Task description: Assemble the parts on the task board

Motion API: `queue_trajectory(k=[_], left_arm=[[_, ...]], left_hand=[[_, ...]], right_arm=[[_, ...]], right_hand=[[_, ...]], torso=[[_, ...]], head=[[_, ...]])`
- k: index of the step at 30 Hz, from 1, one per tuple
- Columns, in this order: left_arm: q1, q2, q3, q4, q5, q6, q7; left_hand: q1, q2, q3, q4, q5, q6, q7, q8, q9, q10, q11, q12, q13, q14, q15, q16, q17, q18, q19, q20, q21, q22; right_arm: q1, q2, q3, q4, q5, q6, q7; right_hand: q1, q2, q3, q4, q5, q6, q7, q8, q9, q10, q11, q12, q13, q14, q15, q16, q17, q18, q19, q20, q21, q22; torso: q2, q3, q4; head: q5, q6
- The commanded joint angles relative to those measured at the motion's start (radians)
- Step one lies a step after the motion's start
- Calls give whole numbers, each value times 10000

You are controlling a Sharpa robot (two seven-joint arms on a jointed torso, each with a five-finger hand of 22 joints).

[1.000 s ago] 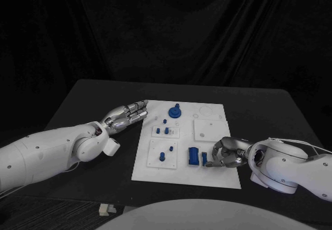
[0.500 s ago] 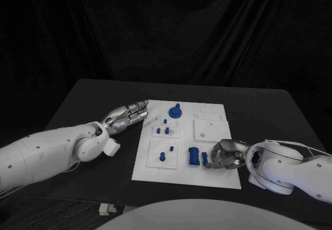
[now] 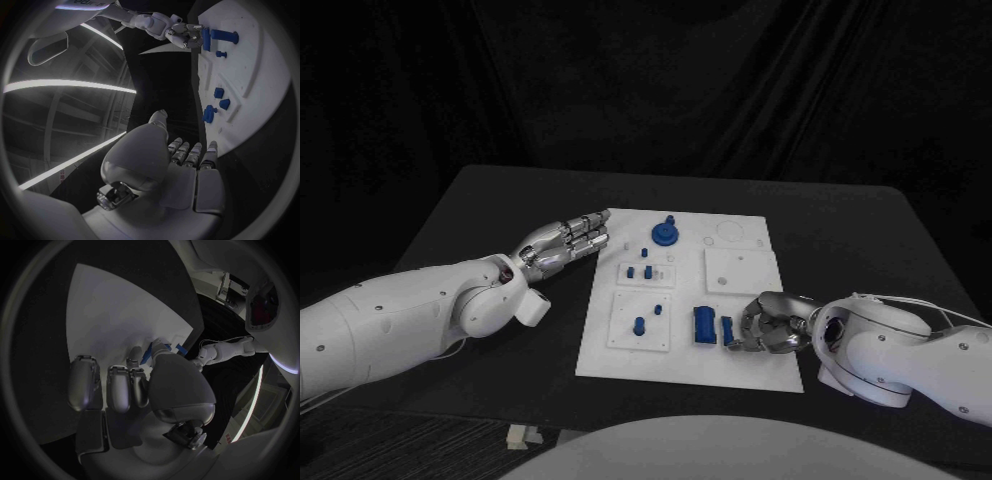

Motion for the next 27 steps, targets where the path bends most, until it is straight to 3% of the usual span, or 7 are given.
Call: queue_trajectory(k=[1,8,14,17,20,23,27], left_arm=[[-15,12,10,31,57,98,62],[-17,14,10,40,57,91,44],[-17,10,10,42,57,91,39],[-19,9,10,39,57,96,41],[-21,7,9,38,57,98,48],[-24,-6,9,40,57,93,59],[-35,-23,9,35,57,93,67]], left_hand=[[-3,36,2,-53,55,61,40,61,14,-1,77,3,17,-3,22,-66,-9,56,2,69,51,15],[0,74,41,-80,59,94,111,69,18,17,72,8,22,-3,18,-66,-9,60,5,70,53,17],[5,87,61,-99,61,116,150,75,21,31,70,12,26,-3,15,-66,-9,61,5,70,54,17],[8,88,68,-109,66,123,160,76,22,37,72,13,28,-3,14,-66,-9,62,5,70,53,17],[8,88,68,-109,66,123,160,76,22,37,72,13,28,-3,14,-66,-9,62,5,70,53,17],[12,90,75,-118,69,126,170,77,22,39,75,14,29,-3,13,-66,-9,62,5,71,54,17],[17,92,82,-127,73,130,175,78,23,43,78,15,30,-3,13,-66,-9,63,7,71,55,18]], right_arm=[[-12,-7,11,-23,-74,-181,-219],[-14,-1,11,-26,-74,-80,-225],[-15,-6,11,-27,-74,-104,-92],[-15,-10,11,-13,-74,-63,22],[-15,-23,11,17,-75,-42,130],[-15,-65,12,66,-75,-132,265],[-12,-205,14,178,-75,-410,417]], right_hand=[[16,90,-10,-53,-21,104,1,61,17,1057,-76,26,2635,874,-55,58,1689,-65,187,-64,52,1902],[151,-96,-178,-219,-32,159,-43,162,67,1057,-116,26,2635,874,-91,61,1691,-67,189,-99,75,1905],[471,-762,-485,-537,-34,75,-54,298,196,1057,-135,26,2635,897,-113,122,1822,-91,214,-132,183,1932],[400,-1182,-670,-317,-33,-62,-54,430,352,1057,-136,26,2635,904,-115,138,1848,73,-85,-133,-576,1701],[358,-1406,-898,47,-28,-256,-48,562,513,1057,-132,26,2635,905,-112,144,1855,83,-122,-131,-658,1677],[354,-1549,-1127,279,-26,-387,-42,650,616,1057,-123,26,2635,906,-107,150,1868,89,-140,-126,-707,1665],[173,-1611,-1466,320,-24,-503,-38,755,719,1057,-120,26,2635,902,-102,145,1854,99,-157,-122,-772,1651]], torso=[[8,-6,2],[2,-5,-5],[-2,-6,-5],[1,-10,4],[-1,-11,-1],[-5,-10,1],[-15,-8,-4]], head=[[-7,0],[13,0],[23,0],[18,0],[16,0],[10,0],[7,0]])
